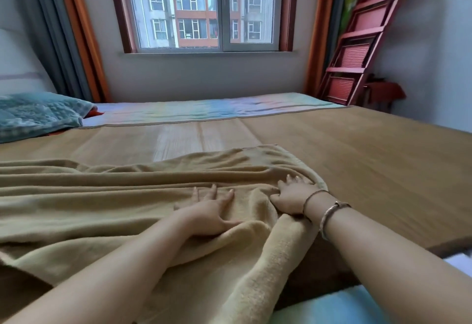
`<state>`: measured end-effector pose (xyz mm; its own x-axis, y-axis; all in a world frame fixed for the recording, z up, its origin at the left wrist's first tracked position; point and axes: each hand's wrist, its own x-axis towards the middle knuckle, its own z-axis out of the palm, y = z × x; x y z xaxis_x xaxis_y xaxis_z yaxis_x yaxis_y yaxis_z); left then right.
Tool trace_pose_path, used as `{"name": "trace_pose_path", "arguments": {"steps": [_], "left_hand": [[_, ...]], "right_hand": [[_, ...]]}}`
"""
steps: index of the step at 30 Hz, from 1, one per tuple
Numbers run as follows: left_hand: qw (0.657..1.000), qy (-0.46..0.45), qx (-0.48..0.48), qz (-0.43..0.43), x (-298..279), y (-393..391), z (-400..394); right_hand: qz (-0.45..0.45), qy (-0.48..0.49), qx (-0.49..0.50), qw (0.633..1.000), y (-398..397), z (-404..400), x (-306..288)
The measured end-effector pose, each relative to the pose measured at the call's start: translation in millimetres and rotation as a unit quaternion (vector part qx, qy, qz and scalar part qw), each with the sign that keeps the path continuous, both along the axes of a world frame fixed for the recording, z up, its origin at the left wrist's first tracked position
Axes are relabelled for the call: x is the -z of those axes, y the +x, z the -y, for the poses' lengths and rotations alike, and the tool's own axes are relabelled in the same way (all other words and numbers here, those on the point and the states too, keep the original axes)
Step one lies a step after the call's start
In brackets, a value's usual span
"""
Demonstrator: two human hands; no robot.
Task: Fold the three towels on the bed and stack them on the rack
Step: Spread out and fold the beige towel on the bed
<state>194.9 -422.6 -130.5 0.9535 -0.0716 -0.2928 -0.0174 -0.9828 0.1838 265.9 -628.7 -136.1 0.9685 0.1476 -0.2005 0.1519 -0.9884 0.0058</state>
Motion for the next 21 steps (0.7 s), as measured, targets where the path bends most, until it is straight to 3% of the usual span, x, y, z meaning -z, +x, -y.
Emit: {"name": "trace_pose_path", "arguments": {"steps": [9, 17, 19, 21], "left_hand": [[1.0, -0.015, -0.014, 0.023, 11.8, 151.4, 144.4], [0.998, -0.023, -0.041, 0.038, 19.6, 207.7, 193.9], [0.996, -0.07, -0.022, 0.046, 19.5, 208.3, 183.1], [0.971, -0.222, -0.037, 0.085, 16.7, 201.0, 166.2]], "right_hand": [[0.033, -0.073, 0.065, 0.995, 161.6, 130.1, 8.4], [0.151, -0.138, 0.133, 0.97, 186.0, 152.3, 7.6], [0.22, -0.162, 0.1, 0.957, 169.8, 139.8, 2.5], [0.251, -0.125, 0.059, 0.958, 142.9, 120.7, -4.9]]}}
